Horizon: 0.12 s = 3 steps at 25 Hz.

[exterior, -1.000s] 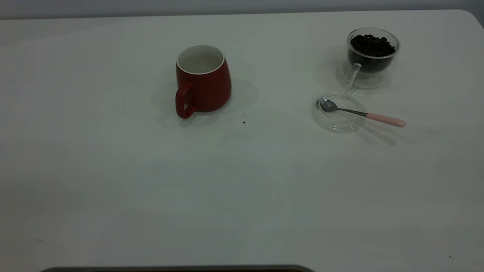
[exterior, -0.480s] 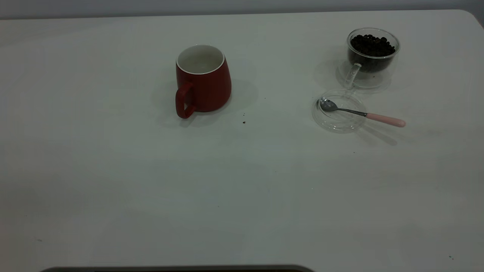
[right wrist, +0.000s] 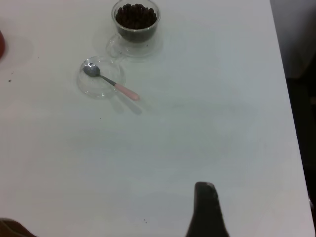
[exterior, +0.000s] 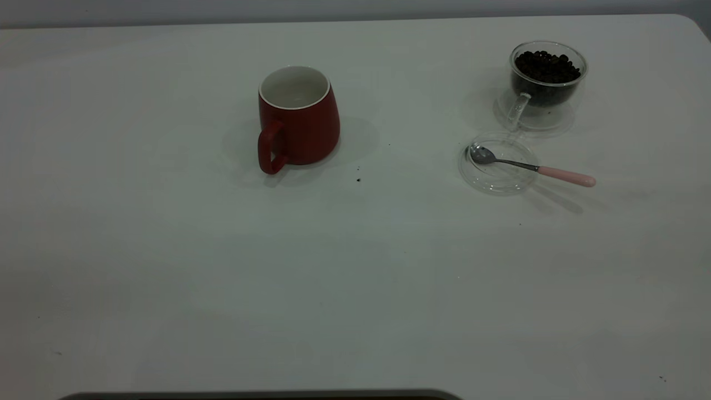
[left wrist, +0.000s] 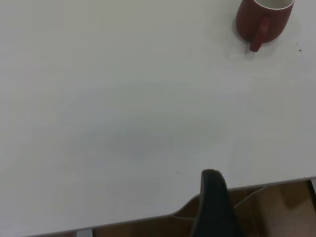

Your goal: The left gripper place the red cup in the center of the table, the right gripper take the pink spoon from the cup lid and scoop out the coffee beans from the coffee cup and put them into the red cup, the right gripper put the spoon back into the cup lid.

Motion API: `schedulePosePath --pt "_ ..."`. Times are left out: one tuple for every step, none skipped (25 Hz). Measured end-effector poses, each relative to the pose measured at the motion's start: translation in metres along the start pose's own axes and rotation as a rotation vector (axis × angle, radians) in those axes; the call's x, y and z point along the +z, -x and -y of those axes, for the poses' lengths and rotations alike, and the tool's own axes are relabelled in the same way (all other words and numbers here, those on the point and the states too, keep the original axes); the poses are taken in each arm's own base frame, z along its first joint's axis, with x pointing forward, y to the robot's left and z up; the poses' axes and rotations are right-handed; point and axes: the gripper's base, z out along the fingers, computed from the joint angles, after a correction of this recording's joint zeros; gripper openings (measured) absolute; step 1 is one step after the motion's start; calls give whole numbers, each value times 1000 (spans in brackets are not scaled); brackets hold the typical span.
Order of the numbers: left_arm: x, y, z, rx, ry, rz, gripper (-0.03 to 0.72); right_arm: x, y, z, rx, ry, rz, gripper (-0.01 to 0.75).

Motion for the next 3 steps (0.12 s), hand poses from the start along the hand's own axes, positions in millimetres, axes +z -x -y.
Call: schedulePosePath --pt "0 0 0 0 0 0 569 0 0 0 0 0 0 585" --pt "0 0 0 0 0 0 569 0 0 0 0 0 0 585" --pt "0 0 0 0 0 0 569 0 0 0 0 0 0 585"
